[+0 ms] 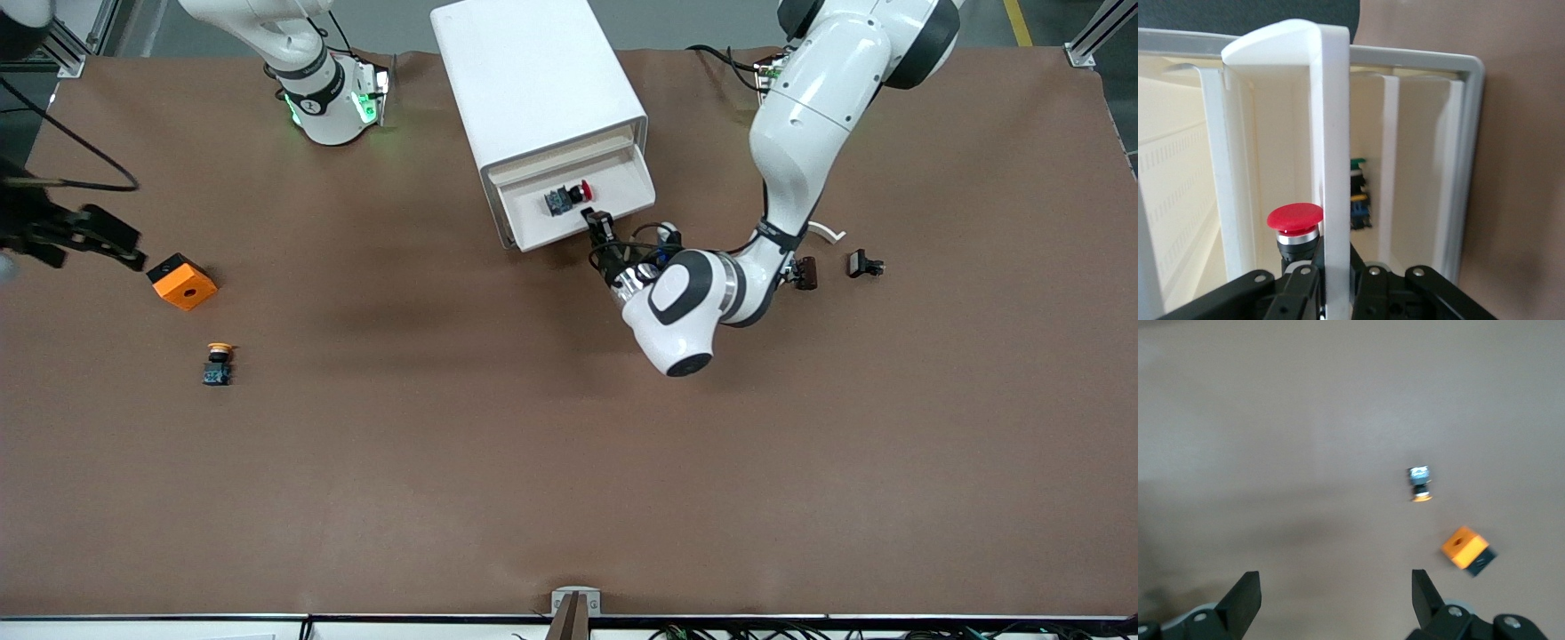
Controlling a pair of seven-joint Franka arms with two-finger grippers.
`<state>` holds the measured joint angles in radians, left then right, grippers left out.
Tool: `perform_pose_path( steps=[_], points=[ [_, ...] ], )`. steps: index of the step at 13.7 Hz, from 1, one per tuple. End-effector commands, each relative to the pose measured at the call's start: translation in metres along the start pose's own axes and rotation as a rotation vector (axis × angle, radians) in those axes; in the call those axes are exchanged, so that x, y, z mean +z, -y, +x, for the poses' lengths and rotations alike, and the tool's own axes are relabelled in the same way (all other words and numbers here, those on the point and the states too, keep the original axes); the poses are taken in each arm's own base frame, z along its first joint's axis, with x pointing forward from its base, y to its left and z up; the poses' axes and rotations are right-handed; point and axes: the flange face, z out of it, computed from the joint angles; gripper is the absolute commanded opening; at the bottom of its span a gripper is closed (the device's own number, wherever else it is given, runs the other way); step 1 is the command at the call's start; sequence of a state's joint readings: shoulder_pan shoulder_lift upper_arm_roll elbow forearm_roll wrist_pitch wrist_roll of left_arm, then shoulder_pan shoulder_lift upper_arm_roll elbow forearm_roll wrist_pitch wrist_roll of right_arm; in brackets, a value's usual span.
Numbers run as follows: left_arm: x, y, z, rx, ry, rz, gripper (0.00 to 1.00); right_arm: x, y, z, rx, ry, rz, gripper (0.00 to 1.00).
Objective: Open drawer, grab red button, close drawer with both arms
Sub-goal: 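Pull the drawer open with the left gripper while the right gripper reaches over, then lower the right gripper into the drawer and grasp the green button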
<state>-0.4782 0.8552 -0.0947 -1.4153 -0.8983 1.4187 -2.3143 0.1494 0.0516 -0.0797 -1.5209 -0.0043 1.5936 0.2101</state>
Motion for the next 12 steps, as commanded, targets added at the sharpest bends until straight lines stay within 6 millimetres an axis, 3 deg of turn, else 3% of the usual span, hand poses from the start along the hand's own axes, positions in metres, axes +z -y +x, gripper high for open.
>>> perform_pose_path(
  steps=[1,2,3,5,7,9,11,12],
  points=[
    [-0.027,-0.010,-0.001,0.014,0.052,-0.052,0.48,0.012,0.101,-0.022,0.164,0.025,-0.014,1.00],
    [-0.030,-0.010,-0.001,0.037,0.060,-0.059,0.99,0.019,0.133,-0.033,0.222,0.034,-0.019,1.00],
    [-0.035,-0.007,-0.003,0.054,0.064,-0.068,1.00,0.030,0.164,-0.042,0.262,0.046,-0.032,1.00],
    [-0.064,-0.007,0.004,0.060,0.105,-0.088,1.00,0.059,0.229,-0.070,0.295,0.072,-0.070,1.00],
    [-0.097,0.003,0.008,0.087,0.143,-0.129,1.00,0.089,0.279,-0.090,0.372,0.073,-0.092,1.00],
    [-0.146,0.006,0.026,0.087,0.154,-0.241,1.00,0.118,0.312,-0.101,0.453,0.076,-0.099,1.00],
    [-0.182,0.010,0.051,0.086,0.158,-0.323,1.00,0.144,0.334,-0.110,0.566,0.124,-0.085,1.00],
    [-0.204,0.025,0.064,0.102,0.138,-0.393,1.00,0.148,0.345,-0.118,0.624,0.134,-0.060,1.00]
  ],
)
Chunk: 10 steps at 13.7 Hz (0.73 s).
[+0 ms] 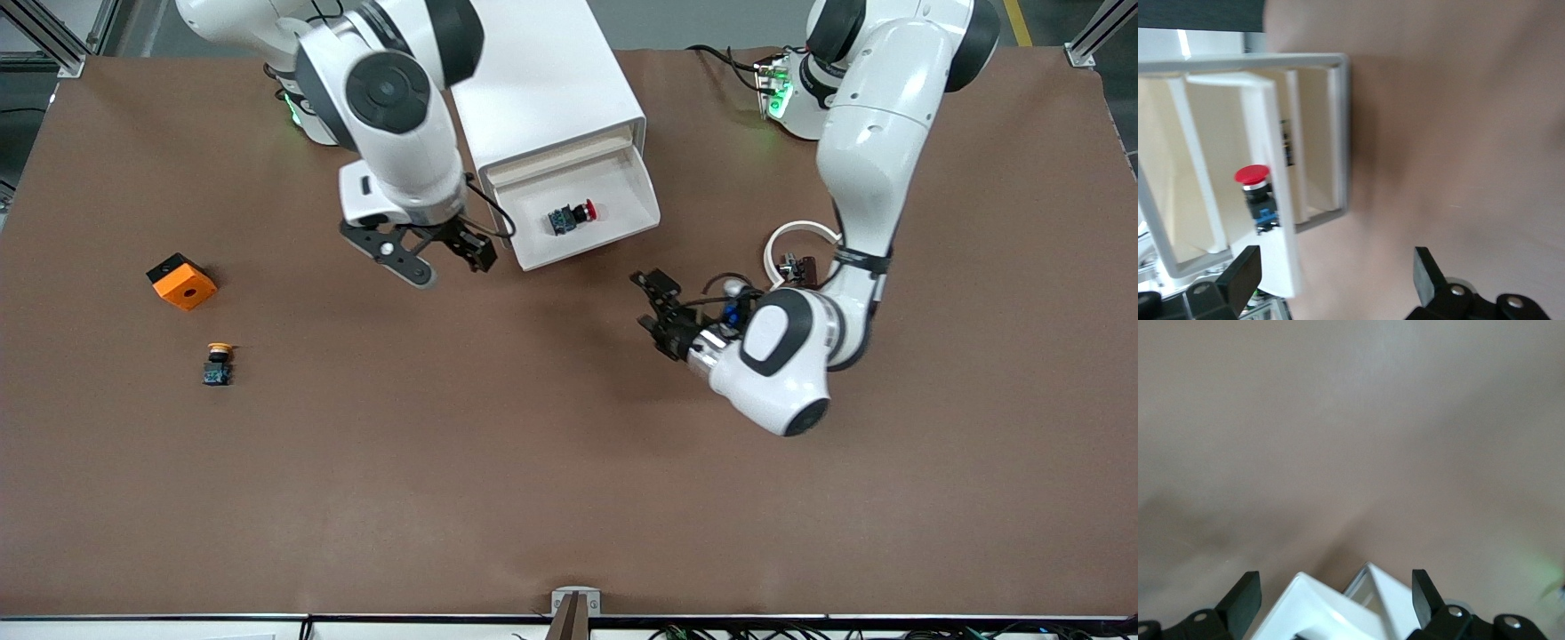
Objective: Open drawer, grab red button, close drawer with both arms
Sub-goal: 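Lower the right gripper into the drawer and grasp the green button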
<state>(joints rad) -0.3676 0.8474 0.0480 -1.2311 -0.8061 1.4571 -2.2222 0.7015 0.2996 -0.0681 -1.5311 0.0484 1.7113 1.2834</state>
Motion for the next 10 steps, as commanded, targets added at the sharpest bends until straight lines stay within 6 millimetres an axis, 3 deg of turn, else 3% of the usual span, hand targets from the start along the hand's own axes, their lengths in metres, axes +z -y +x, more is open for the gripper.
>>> perform_pose_path(
  steps=[1,5,8,10],
  points=[
    [-0.049,0.016,0.018,0.062,-0.081,-0.145,1.00,0.007,0.014,-0.022,0.149,0.044,0.040,1.00],
    [-0.068,0.037,0.031,0.233,-0.379,-0.328,1.00,0.040,0.041,-0.071,0.246,0.066,0.026,1.00],
    [-0.078,0.047,0.031,0.462,-0.519,-0.350,1.00,0.073,0.057,-0.113,0.274,0.057,-0.004,1.00],
    [-0.081,0.045,0.034,0.492,-0.532,-0.353,1.00,0.083,0.060,-0.122,0.279,0.059,-0.010,1.00]
  ],
)
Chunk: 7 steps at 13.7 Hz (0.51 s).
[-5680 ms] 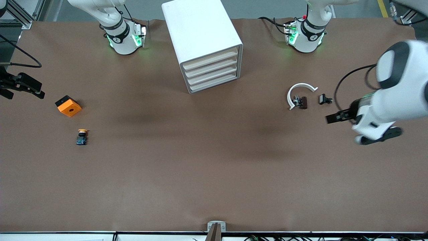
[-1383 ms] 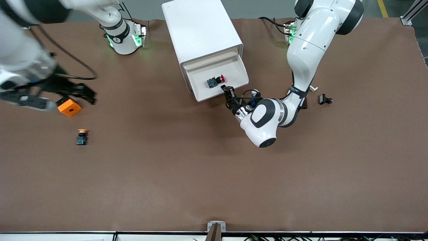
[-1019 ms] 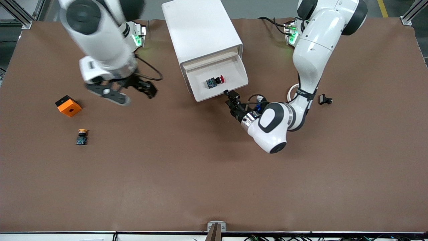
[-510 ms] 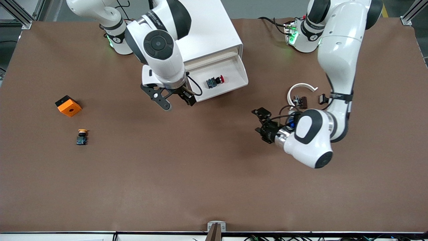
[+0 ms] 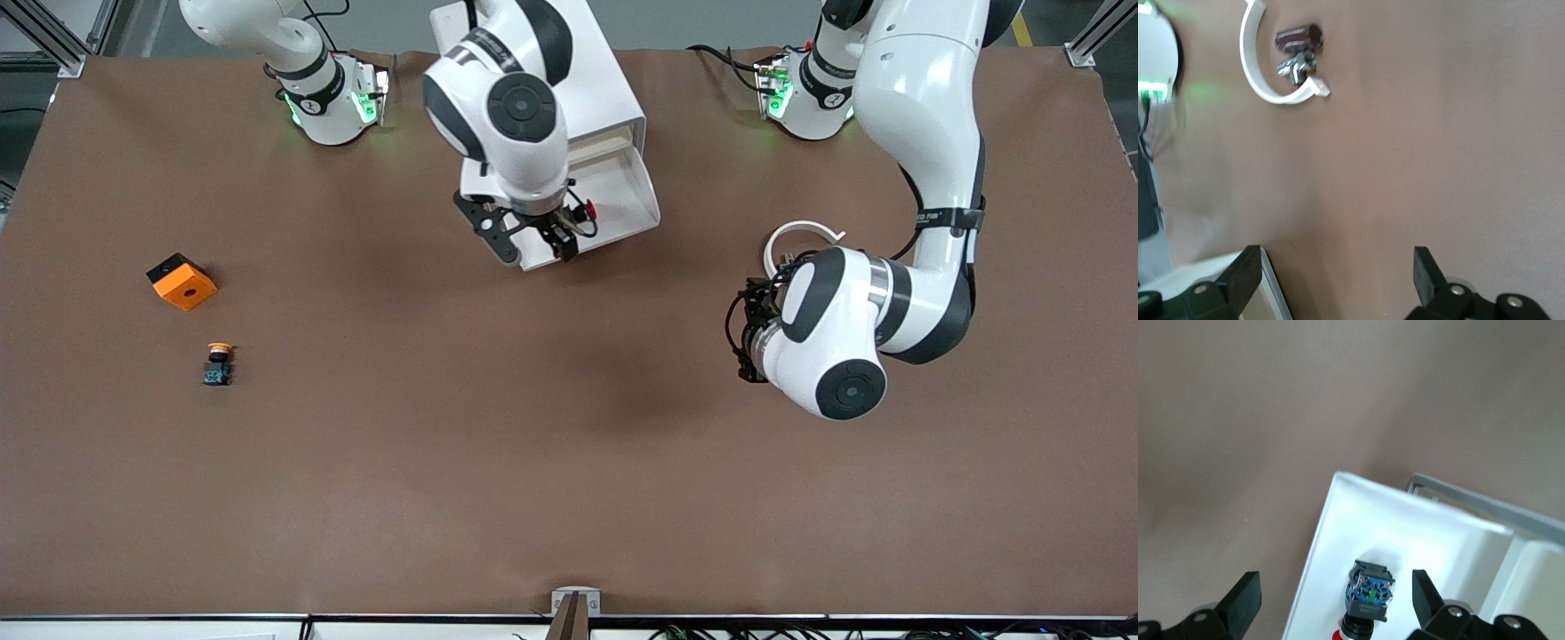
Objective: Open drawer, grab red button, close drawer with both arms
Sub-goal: 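Lower the right gripper into the drawer and grasp the green button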
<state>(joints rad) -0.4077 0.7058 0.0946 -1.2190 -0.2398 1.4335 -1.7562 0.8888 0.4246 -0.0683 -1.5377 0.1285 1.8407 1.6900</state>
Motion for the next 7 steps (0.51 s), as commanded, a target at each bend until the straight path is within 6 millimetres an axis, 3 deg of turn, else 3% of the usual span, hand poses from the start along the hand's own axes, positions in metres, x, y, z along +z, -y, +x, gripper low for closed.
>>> perform_pose_path(
  steps=[1,3,5,7],
  points=[
    [-0.002,0.002,0.008,0.052,-0.044,-0.009,1.00,0.013,0.002,-0.017,0.013,0.012,-0.013,1.00],
    [-0.004,0.003,0.006,0.113,-0.098,-0.018,1.00,0.031,0.001,-0.031,-0.010,0.002,-0.039,1.00],
    [-0.019,0.012,0.005,0.226,-0.156,-0.047,1.00,0.042,-0.001,-0.036,-0.017,-0.003,-0.062,1.00],
    [-0.048,0.025,0.009,0.339,-0.153,-0.101,1.00,0.048,-0.001,-0.037,-0.019,-0.005,-0.071,1.00]
  ],
)
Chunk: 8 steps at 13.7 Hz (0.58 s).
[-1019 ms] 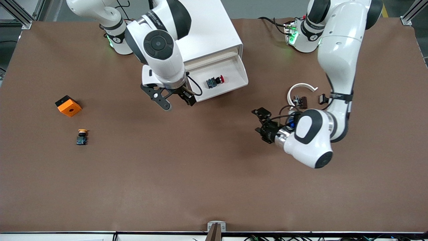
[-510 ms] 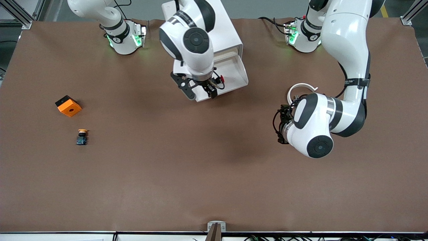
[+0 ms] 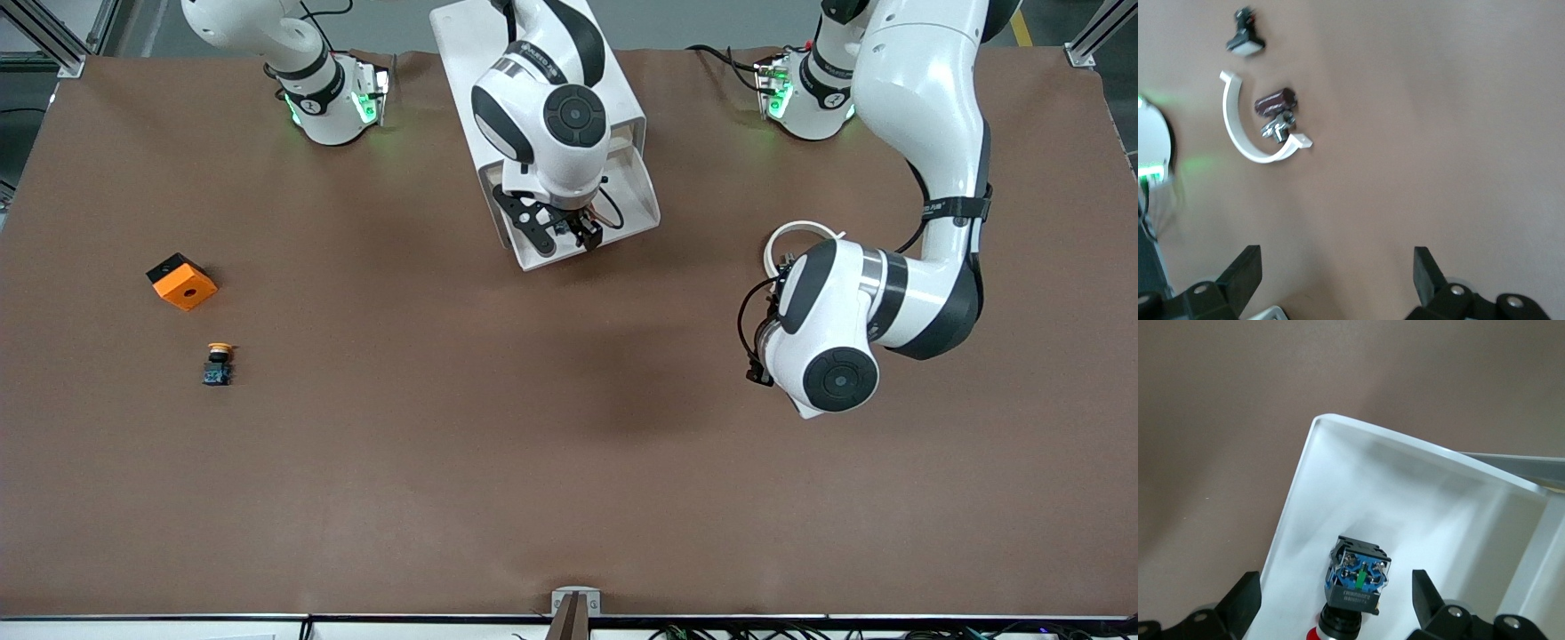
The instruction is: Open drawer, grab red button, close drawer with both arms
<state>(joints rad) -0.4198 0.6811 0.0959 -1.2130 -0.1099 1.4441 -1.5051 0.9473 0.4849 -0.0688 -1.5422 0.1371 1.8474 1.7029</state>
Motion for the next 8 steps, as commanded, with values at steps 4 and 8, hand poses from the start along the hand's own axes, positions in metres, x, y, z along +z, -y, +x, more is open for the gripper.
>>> perform_pose_path(
  steps=[4,8],
  points=[
    [-0.061,0.036,0.012,0.370,-0.043,-0.111,1.00,0.016,-0.002,0.001,0.019,0.005,-0.035,1.00],
    [-0.089,0.056,0.016,0.566,-0.093,-0.160,1.00,0.024,0.000,0.001,0.019,0.002,-0.042,0.94]
  ],
)
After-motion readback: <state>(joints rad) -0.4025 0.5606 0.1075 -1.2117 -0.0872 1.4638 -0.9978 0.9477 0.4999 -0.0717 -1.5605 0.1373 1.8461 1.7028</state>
